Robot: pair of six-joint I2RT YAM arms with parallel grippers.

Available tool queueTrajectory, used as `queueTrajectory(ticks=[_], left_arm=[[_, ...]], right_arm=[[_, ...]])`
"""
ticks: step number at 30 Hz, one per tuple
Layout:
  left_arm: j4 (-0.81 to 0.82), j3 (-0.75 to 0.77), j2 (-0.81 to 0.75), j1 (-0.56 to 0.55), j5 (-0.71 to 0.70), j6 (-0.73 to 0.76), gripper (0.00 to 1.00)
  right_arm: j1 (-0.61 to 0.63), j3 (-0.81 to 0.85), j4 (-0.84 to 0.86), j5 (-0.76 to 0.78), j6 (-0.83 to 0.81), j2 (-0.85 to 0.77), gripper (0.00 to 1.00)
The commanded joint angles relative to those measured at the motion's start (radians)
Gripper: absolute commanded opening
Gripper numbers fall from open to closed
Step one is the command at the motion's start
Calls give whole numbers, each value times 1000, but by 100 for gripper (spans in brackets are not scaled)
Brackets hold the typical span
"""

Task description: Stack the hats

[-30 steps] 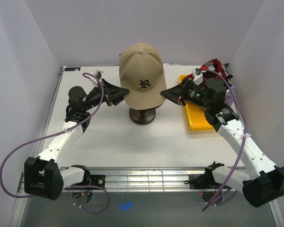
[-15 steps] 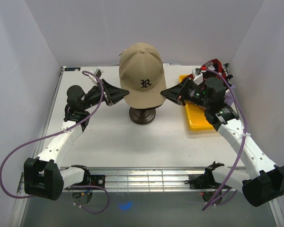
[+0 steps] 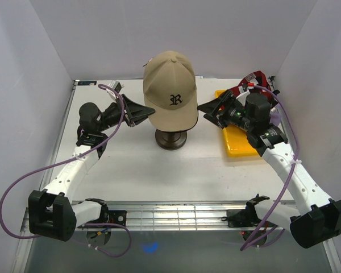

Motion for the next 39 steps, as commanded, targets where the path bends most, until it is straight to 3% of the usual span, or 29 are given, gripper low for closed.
queueTrajectory(ticks=[1, 5, 19, 26, 39], left_arm=[[-18, 28, -23, 4, 33, 19, 0], [-44, 22, -26, 2, 25, 37, 0], [-127, 26, -28, 2, 0, 108, 0], [-161, 40, -25, 4, -10, 132, 0], [-205, 41, -16, -1, -39, 169, 0]], right_arm=[[-1, 41, 30, 27, -28, -20, 68], [-1, 25, 65, 26, -4, -14, 67], [-1, 11, 120, 56, 47, 9, 43], [8, 8, 125, 66, 50, 39, 39], [79, -20, 152, 101, 62, 50, 21]])
